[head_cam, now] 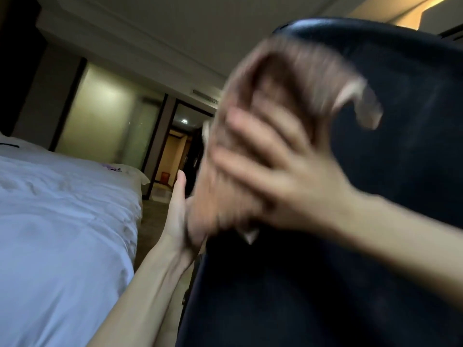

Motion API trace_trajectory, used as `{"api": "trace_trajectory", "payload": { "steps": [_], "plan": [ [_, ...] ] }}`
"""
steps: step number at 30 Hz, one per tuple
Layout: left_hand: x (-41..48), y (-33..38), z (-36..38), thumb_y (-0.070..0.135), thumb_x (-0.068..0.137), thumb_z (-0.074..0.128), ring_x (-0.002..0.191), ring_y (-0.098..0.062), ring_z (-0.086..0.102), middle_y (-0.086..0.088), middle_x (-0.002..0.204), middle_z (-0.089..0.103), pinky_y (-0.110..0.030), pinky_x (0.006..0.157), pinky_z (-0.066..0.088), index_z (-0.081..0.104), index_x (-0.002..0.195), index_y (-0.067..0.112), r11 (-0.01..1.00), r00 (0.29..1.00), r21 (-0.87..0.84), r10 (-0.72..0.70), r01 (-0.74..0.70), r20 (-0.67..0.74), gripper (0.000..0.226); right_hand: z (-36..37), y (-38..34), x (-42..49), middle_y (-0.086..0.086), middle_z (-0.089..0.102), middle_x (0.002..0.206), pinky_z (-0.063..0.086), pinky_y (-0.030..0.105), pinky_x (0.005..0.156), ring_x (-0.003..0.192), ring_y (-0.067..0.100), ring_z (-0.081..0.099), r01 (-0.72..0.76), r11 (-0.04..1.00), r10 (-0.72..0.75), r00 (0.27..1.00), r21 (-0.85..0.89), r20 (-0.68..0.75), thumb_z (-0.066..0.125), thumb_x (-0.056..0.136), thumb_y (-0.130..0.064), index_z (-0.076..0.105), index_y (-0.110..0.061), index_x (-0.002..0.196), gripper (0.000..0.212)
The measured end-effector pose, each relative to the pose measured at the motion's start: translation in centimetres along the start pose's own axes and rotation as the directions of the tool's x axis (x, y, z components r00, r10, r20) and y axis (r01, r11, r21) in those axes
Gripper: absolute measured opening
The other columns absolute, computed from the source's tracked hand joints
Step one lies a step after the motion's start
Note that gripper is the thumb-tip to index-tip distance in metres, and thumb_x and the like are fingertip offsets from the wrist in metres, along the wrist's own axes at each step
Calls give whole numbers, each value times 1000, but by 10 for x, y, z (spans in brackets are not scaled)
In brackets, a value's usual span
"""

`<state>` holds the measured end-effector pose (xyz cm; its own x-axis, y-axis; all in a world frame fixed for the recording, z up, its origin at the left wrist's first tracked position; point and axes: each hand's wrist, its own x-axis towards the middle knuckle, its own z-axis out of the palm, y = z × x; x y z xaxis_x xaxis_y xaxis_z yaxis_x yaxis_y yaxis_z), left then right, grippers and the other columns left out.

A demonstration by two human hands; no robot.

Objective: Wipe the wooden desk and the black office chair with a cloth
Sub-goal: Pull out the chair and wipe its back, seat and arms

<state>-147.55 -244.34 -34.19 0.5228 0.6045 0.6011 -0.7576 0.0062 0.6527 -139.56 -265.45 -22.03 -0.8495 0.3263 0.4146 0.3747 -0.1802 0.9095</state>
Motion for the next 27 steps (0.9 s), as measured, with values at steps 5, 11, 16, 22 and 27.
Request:
{"api": "trace_trajectory", "payload": {
  "steps": [5,11,16,22,27],
  "plan": [
    [-8,5,4,92,85,24,107,-20,74,-18,126,72,-29,79,60,74,123,4,998,997,-50,-46,49,54,108,17,96,89,11,40,157,33,68,101,143,46,35,-307,898,400,869,-316,291,46,78,-81,43,-34,150,85],
    [-14,4,12,98,79,24,118,-30,68,-21,130,68,-42,101,56,73,126,4,989,996,-136,-52,61,67,116,38,46,56,6,53,144,37,60,101,141,39,40,-419,880,465,856,-224,224,50,75,-74,60,-27,133,76],
    [-18,8,22,82,92,39,131,-30,61,-21,144,59,-45,105,51,51,140,2,941,998,-339,42,-22,54,94,46,-58,-11,12,52,146,35,49,87,136,37,41,-478,876,479,849,-61,225,68,61,-70,63,-26,134,86],
    [-23,13,4,95,82,26,136,-34,56,-21,146,58,-54,117,38,52,147,2,975,967,-153,-129,164,218,117,48,-180,-82,8,48,149,44,44,82,138,29,43,-507,853,433,818,121,378,74,58,-64,59,-32,135,85],
    [-29,10,5,88,89,22,140,-26,53,-16,146,59,-43,118,37,62,140,4,987,983,-140,-51,76,178,106,46,-218,-114,-2,75,119,51,45,87,114,18,68,-310,939,261,924,147,278,73,83,-34,75,-41,109,27]
  ]
}}
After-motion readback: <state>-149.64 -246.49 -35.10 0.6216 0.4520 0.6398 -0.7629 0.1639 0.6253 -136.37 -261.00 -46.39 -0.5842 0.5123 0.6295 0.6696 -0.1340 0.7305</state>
